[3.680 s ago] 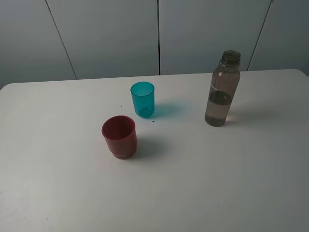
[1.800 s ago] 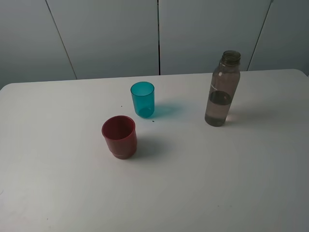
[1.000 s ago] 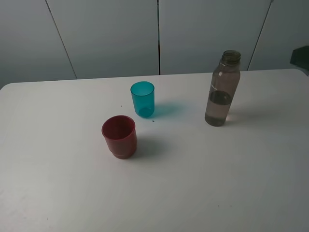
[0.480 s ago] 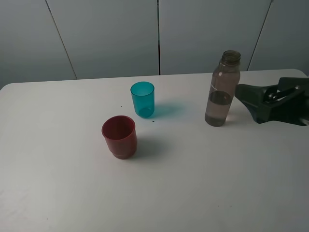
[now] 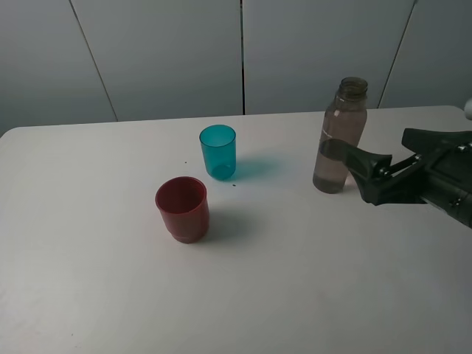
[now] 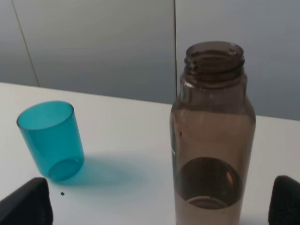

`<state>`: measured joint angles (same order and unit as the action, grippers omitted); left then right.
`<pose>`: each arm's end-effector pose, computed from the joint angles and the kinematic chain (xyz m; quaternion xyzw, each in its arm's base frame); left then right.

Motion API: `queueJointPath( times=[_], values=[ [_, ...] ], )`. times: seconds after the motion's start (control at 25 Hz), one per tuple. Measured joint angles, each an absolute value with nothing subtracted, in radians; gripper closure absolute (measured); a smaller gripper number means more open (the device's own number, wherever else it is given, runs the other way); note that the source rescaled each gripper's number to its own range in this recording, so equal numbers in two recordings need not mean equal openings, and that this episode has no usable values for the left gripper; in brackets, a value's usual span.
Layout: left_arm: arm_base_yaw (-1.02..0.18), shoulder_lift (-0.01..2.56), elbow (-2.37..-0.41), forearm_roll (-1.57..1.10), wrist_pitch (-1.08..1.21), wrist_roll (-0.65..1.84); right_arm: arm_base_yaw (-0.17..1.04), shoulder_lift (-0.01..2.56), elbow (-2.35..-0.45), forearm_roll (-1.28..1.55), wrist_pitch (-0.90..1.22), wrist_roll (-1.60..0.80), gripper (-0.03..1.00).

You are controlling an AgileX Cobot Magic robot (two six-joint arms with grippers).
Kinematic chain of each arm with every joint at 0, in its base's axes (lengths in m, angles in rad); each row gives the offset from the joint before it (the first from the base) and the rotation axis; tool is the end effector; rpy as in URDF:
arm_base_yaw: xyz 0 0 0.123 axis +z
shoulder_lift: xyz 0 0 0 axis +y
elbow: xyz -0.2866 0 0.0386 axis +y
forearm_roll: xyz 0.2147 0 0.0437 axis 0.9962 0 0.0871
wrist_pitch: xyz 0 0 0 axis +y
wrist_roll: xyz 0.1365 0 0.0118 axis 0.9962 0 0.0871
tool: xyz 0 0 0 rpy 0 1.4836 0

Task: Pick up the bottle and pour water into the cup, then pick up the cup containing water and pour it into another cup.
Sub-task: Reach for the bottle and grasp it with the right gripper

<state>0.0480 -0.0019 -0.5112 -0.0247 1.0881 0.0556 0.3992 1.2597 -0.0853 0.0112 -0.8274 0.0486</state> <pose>0.0000 -0.0030 0.2402 0.0040 0.8569 0.0144 0.5153 0.1889 0.0785 0.1912 -0.1328 0.7815 0.1344 0.5945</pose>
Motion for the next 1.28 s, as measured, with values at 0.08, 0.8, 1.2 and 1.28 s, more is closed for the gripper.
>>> queueJointPath(
  times=[0.08, 0.8, 1.2, 1.28],
  values=[
    [0.048, -0.002, -0.511, -0.025, 1.088, 0.052, 0.399, 1.345, -0.091, 0.017, -0.901, 0.041, -0.03],
    [0.048, -0.002, -0.511, -0.025, 1.088, 0.054, 0.399, 1.842, -0.306, 0.220, -1.197, 0.040, -0.03],
    [0.048, -0.002, -0.511, -0.025, 1.088, 0.054, 0.399, 1.936, -0.418, 0.254, -1.199, 0.036, -0.03],
    [0.048, -0.002, -0.511, -0.025, 1.088, 0.054, 0.399, 1.950, -0.440, 0.254, -1.201, 0.036, -0.03]
  ],
)
